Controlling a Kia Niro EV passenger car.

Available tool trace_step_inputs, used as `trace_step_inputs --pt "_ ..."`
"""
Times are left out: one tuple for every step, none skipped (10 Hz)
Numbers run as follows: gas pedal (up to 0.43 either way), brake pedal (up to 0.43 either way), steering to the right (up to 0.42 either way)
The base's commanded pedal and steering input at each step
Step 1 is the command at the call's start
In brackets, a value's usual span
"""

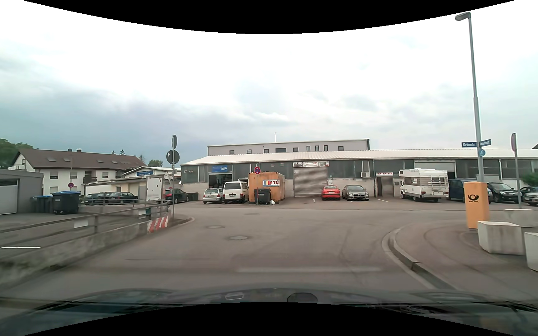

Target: Follow the waypoints while adhering to traffic rules and regulations

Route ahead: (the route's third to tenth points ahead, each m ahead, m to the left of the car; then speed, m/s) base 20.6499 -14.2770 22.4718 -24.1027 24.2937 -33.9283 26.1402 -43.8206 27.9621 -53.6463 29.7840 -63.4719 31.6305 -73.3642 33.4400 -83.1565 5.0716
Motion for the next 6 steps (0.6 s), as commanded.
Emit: trace_step_inputs --pt "0.000 0.134 0.004" --pt "0.000 0.146 0.005" --pt "0.000 0.165 0.008" --pt "0.000 0.183 0.011" --pt "0.000 0.183 0.018" --pt "0.000 0.171 0.029"
